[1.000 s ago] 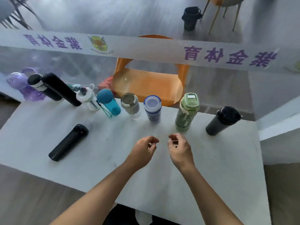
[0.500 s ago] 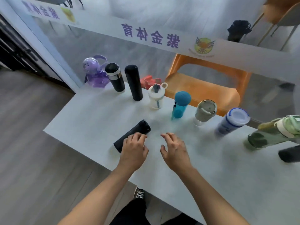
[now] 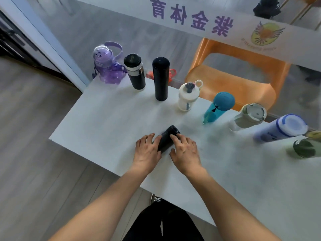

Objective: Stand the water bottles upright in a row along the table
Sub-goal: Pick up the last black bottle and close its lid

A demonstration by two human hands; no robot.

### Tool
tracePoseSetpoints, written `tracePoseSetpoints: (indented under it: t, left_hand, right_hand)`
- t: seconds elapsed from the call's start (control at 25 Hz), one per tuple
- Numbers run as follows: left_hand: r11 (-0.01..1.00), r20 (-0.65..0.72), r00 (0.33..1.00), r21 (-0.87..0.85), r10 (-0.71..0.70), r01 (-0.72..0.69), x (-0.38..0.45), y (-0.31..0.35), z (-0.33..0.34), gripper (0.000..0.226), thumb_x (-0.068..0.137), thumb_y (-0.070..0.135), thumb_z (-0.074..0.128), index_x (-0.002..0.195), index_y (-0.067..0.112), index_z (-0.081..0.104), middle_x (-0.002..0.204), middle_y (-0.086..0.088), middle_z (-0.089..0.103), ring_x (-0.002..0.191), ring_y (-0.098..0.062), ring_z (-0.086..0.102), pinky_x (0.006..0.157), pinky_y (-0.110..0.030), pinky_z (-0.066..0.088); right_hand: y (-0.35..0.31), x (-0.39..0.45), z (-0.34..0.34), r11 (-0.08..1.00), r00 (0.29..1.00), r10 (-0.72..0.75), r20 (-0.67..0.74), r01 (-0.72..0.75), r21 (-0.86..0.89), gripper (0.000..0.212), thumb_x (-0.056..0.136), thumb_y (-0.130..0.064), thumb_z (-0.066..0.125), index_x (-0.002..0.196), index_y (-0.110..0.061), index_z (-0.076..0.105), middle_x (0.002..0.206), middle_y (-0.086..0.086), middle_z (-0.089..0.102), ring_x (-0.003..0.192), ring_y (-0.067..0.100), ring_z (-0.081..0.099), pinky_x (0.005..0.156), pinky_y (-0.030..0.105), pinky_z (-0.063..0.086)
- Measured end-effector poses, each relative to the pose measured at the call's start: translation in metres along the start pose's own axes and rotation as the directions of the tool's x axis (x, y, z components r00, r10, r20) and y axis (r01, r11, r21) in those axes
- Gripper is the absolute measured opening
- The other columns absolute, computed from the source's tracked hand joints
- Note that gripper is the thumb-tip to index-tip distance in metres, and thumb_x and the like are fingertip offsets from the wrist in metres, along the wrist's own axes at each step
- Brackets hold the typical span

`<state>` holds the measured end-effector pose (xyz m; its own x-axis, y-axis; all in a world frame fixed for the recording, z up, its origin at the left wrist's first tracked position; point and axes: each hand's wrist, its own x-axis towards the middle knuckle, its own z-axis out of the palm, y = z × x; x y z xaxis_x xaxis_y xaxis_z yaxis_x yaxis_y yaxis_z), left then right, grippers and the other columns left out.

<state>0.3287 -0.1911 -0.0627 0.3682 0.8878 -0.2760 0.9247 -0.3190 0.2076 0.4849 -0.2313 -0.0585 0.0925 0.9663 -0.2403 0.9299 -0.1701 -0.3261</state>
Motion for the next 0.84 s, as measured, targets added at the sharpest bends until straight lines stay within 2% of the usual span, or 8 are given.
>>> tracePoseSetpoints:
  t: [0.12, 0.2, 0.32, 0.44, 0.52, 0.6, 0.72, 0.84]
  left_hand:
    - [1.0, 0.044, 0.999, -0.001, 0.016, -0.016, 0.019, 0.003, 0.006, 0.066, 0.089, 0.037, 0.058, 0.148, 0.024, 0.031, 0.147, -0.002, 0.045, 0.135, -0.027, 0.039, 0.11, -0.038, 0.031]
    - [1.0, 0.099, 0.995, -0.024, 0.003, -0.001, 0.03, 0.005, 0.01, 0.071, 0.088, 0.04, 0.059, 0.149, 0.021, 0.028, 0.136, -0.005, 0.052, 0.124, -0.029, 0.049, 0.102, -0.038, 0.038]
    - [0.996, 0.148, 0.989, -0.088, -0.005, 0.018, 0.04, 0.006, 0.013, 0.075, 0.086, 0.038, 0.064, 0.149, 0.018, 0.027, 0.128, -0.01, 0.053, 0.11, -0.031, 0.055, 0.092, -0.039, 0.046]
    - [0.983, 0.127, 0.992, -0.183, 0.017, 0.007, 0.029, 0.007, 0.011, 0.075, 0.085, 0.032, 0.067, 0.149, 0.02, 0.028, 0.132, -0.008, 0.05, 0.113, -0.03, 0.054, 0.096, -0.039, 0.046]
    - [0.943, 0.078, 0.997, -0.333, 0.017, 0.01, 0.017, 0.011, 0.007, 0.077, 0.083, 0.029, 0.07, 0.148, 0.022, 0.029, 0.134, -0.005, 0.05, 0.116, -0.026, 0.053, 0.095, -0.038, 0.048]
    - [0.892, 0.049, 0.999, -0.452, 0.021, 0.003, 0.004, 0.019, -0.002, 0.081, 0.081, 0.028, 0.072, 0.148, 0.026, 0.028, 0.133, -0.002, 0.05, 0.114, -0.023, 0.055, 0.09, -0.035, 0.05]
    - [0.806, 0.013, 0.997, -0.589, 0.081, -0.058, -0.014, 0.034, -0.017, 0.072, 0.083, 0.032, 0.069, 0.145, 0.032, 0.033, 0.128, 0.002, 0.054, 0.111, -0.017, 0.057, 0.089, -0.032, 0.051]
    - [0.616, -0.043, 0.996, -0.783, 0.074, -0.079, -0.023, 0.053, -0.035, 0.047, 0.091, 0.028, 0.063, 0.135, 0.033, 0.048, 0.128, 0.008, 0.057, 0.115, -0.01, 0.058, 0.091, -0.029, 0.054]
  right_hand:
    - [0.008, 0.012, 0.011, 0.999, 0.997, 0.04, -0.063, -0.037, 0.039, 0.059, 0.086, -0.024, 0.056, 0.144, -0.02, 0.048, 0.137, 0.008, 0.059, 0.122, 0.031, 0.055, 0.104, 0.042, 0.039]
    - [0.013, 0.018, 0.015, 0.993, 0.993, 0.083, -0.081, -0.075, 0.094, 0.059, 0.086, -0.024, 0.057, 0.144, -0.021, 0.047, 0.135, 0.007, 0.059, 0.118, 0.031, 0.056, 0.101, 0.042, 0.042]
    - [0.016, 0.026, 0.019, 0.92, 0.971, 0.237, -0.031, -0.213, 0.329, 0.059, 0.09, -0.036, 0.058, 0.145, -0.024, 0.042, 0.134, 0.007, 0.057, 0.117, 0.03, 0.057, 0.1, 0.042, 0.044]
    - [0.017, 0.029, 0.009, 0.645, 0.89, 0.426, 0.163, -0.425, 0.635, 0.07, 0.088, -0.055, 0.059, 0.147, -0.026, 0.035, 0.135, 0.007, 0.053, 0.121, 0.025, 0.056, 0.101, 0.038, 0.045]
    - [0.022, 0.026, -0.002, 0.434, 0.848, 0.438, 0.297, -0.489, 0.757, 0.075, 0.083, -0.059, 0.066, 0.145, -0.025, 0.038, 0.128, 0.004, 0.058, 0.115, 0.021, 0.06, 0.096, 0.034, 0.047]
    - [0.025, 0.015, -0.011, 0.271, 0.852, 0.39, 0.35, -0.47, 0.84, 0.071, 0.077, -0.054, 0.076, 0.135, -0.023, 0.05, 0.124, 0.007, 0.065, 0.11, 0.02, 0.065, 0.095, 0.037, 0.054]
    - [0.027, -0.01, -0.034, 0.283, 0.881, 0.404, 0.245, -0.375, 0.883, 0.068, 0.072, -0.044, 0.084, 0.129, -0.024, 0.054, 0.118, 0.003, 0.068, 0.106, 0.017, 0.067, 0.096, 0.04, 0.057]
    - [0.031, -0.042, -0.057, 0.365, 0.903, 0.419, 0.097, -0.265, 0.893, 0.071, 0.072, -0.034, 0.087, 0.132, -0.029, 0.05, 0.121, -0.003, 0.065, 0.109, 0.015, 0.064, 0.089, 0.025, 0.054]
